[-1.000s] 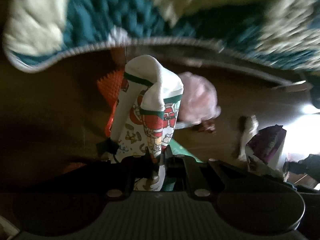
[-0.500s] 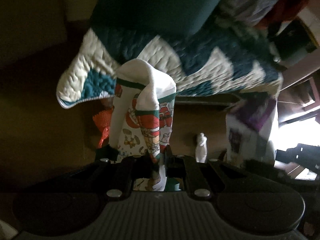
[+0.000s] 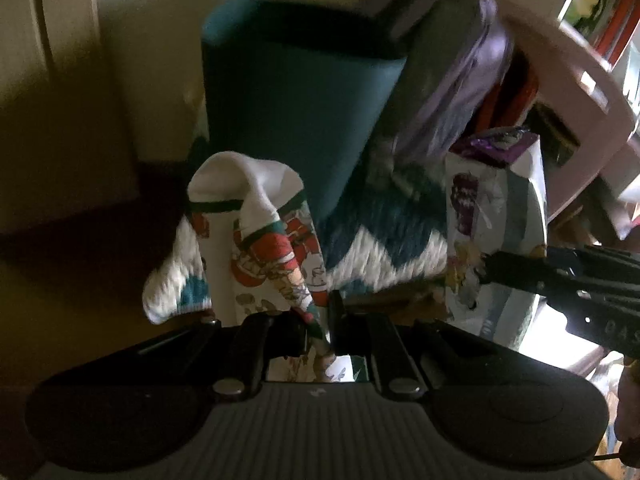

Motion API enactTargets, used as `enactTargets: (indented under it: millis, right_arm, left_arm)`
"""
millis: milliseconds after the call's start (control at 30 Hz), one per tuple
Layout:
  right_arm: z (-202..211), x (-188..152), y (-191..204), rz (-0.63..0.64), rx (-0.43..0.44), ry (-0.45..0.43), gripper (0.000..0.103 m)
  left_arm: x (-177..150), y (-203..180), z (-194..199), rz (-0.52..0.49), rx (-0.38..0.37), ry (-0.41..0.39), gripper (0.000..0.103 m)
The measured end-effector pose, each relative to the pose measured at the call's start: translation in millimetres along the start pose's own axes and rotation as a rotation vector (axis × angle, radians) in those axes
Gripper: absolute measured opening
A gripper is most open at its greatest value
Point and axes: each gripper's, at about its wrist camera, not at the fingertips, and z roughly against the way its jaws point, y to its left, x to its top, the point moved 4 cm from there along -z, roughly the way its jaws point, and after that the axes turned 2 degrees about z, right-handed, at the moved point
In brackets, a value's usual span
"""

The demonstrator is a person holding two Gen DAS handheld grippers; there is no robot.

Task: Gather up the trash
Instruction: 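Lift the sock and cookie packet with both tools toward the teal wastebasket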

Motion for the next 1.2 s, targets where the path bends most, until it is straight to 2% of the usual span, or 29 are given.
enactTargets:
  millis: [367, 633, 833, 1000, 1200]
  right_arm:
    - [6, 107, -5, 0.001, -0.008, -0.185, 0.033]
    - [-23, 176, -14, 0.004, -0.062, -0.248, 0.033]
    - [-56, 211, -25, -0.025, -0.081, -0.269, 0.033]
    - [-100, 225, -36, -0.036, -0.098, -0.241, 0.033]
    - [-156, 216, -44, -0.039, -0.082, -0.153, 0.033]
  left_arm:
    - [117, -28, 56, -0.046, 0.045, -0.225, 0.01]
    - [203, -39, 56, -0.04, 0.109, -0.326, 0.01]
    - [255, -40, 41, -0.035, 0.111, -0.397, 0.01]
    - [279, -37, -2, -0.038, 0.109, -0.38, 0.01]
    - [288, -18, -75, -0.02, 0.125, -0.252, 0.011]
